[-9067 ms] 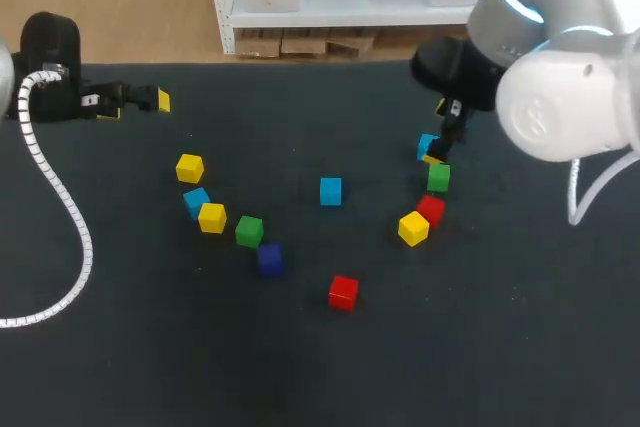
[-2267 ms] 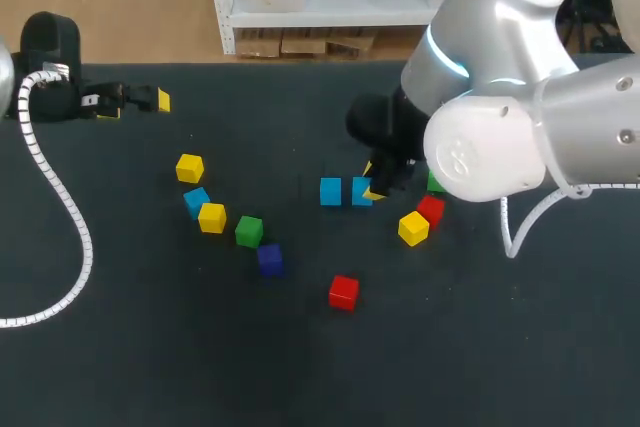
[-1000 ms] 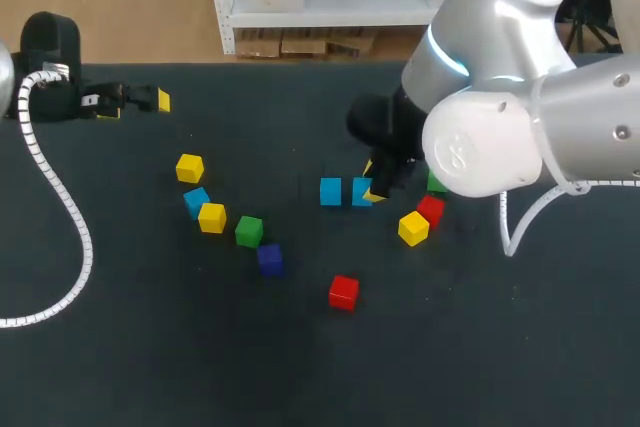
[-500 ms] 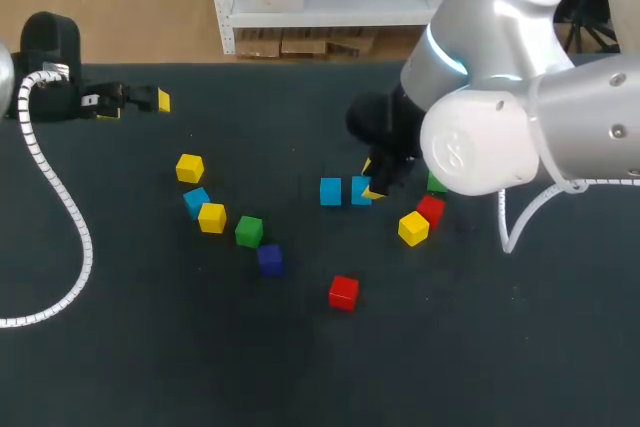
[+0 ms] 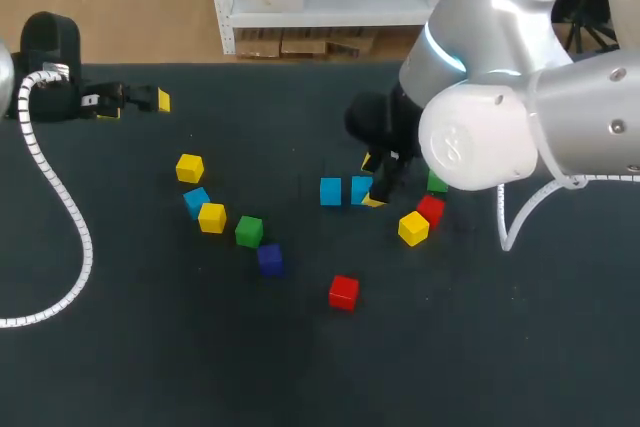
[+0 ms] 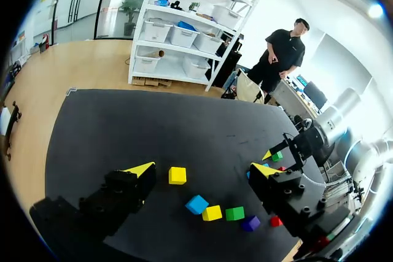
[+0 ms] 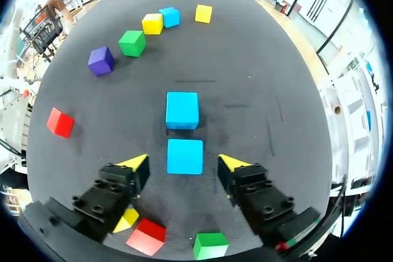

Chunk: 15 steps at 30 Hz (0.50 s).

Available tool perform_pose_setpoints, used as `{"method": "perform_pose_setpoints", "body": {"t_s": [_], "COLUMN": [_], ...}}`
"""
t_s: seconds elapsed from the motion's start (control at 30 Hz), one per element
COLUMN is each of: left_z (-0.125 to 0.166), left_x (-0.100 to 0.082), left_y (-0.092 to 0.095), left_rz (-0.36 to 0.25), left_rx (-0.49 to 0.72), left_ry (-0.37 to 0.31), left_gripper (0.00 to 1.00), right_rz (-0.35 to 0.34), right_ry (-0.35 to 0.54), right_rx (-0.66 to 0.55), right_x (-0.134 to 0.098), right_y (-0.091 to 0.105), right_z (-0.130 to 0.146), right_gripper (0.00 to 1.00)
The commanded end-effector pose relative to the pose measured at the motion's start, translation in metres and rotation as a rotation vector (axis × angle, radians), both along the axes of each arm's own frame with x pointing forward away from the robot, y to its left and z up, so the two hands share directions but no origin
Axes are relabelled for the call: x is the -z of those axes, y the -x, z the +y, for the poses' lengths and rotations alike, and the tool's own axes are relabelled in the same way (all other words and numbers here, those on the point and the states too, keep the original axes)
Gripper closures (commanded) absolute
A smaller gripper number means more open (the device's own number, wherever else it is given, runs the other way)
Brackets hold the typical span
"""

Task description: Place the blue cubes, place green cubes on the blue cubes, place the yellow cubes on the green cubes, then place the red cubes on the yellow cubes, and place purple cube on the red cubes.

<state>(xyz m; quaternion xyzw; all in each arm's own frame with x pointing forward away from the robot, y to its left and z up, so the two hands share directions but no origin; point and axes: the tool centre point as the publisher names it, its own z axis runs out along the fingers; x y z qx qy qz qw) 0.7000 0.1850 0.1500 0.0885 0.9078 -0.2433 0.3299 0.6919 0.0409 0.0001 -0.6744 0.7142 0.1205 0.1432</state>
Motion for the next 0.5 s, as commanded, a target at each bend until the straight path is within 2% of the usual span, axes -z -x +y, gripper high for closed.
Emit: {"method": "perform_pose_setpoints", "body": {"t_s": [0.03, 0.17, 0.3, 0.5], "left_z": [0.0, 0.0, 0.0, 0.0], "left_x": [0.0, 0.0, 0.0, 0.0], "left_y": [0.0, 0.0, 0.0, 0.0], "left_rz": [0.0, 0.0, 0.0, 0.0], "left_rx": [0.0, 0.0, 0.0, 0.0], "left_ry": [0.0, 0.0, 0.0, 0.0], "left_gripper": [0.0, 0.0, 0.0, 0.0], "right_rz": [0.0, 0.01, 0.024, -0.018], "right_ry": [-0.008, -0.086, -0.209, -0.31], "right_rx": [0.013, 0.039, 0.082, 0.125], "right_x": [-0.007, -0.021, -0.035, -0.05], "right_y": [0.002, 0.003, 0.006, 0.016], "right_z": [-0.007, -0.022, -0.046, -0.082], "right_gripper": [0.0, 0.0, 0.0, 0.0]}}
